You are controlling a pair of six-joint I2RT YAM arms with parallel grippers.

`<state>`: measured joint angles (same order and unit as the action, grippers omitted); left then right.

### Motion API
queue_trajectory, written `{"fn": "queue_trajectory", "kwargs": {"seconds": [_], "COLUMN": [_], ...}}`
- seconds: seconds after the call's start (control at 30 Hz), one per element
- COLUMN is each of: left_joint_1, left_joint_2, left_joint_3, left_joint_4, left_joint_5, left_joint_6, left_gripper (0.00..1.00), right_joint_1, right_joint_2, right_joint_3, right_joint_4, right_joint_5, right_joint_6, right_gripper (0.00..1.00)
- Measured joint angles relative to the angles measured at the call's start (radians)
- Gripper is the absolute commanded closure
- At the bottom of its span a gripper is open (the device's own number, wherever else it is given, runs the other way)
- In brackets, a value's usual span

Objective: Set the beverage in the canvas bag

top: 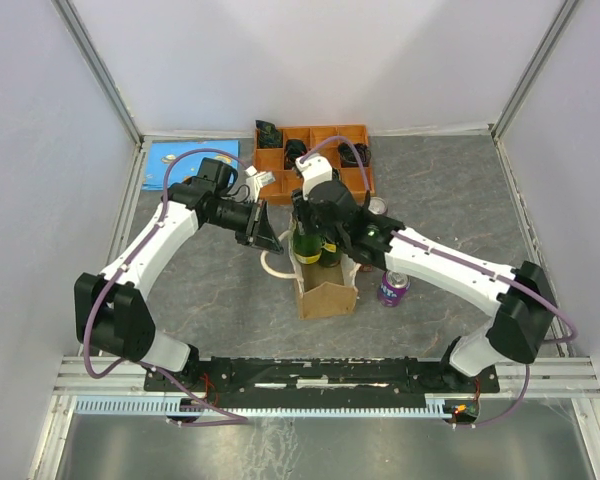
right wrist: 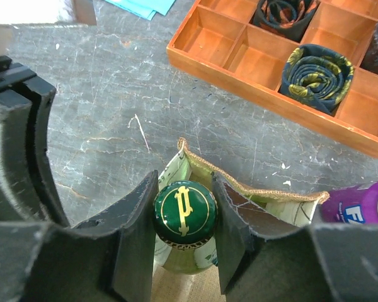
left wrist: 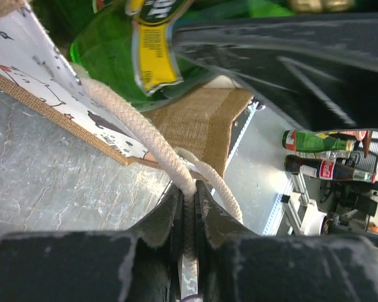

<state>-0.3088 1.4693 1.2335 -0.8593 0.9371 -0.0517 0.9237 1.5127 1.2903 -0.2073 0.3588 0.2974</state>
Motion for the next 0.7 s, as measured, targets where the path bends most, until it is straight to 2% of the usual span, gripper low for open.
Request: {"fn": "queue_trajectory", "kwargs": {"seconds": [0.33,0.7], "left_joint_1": [0.000,0.000], "left_joint_2": [0.000,0.018], "left_joint_3": [0.011,0.011], "left_joint_4": [-0.074,-0.089], "left_joint_5": [0.034,0.044], "left_joint_6": [0.062,0.072], "left_gripper": [0.95,0.96], "right_joint_1": [0.012,0.017], "right_joint_2": [0.070,0.074], "right_joint_3": [-0.056,-0.139], "right_joint_4": [0.080,0.149], "right_joint_5": [0.004,-0.004], "right_joint_6": [-0.011,0.002], "right_gripper": [1.00,1.00]}}
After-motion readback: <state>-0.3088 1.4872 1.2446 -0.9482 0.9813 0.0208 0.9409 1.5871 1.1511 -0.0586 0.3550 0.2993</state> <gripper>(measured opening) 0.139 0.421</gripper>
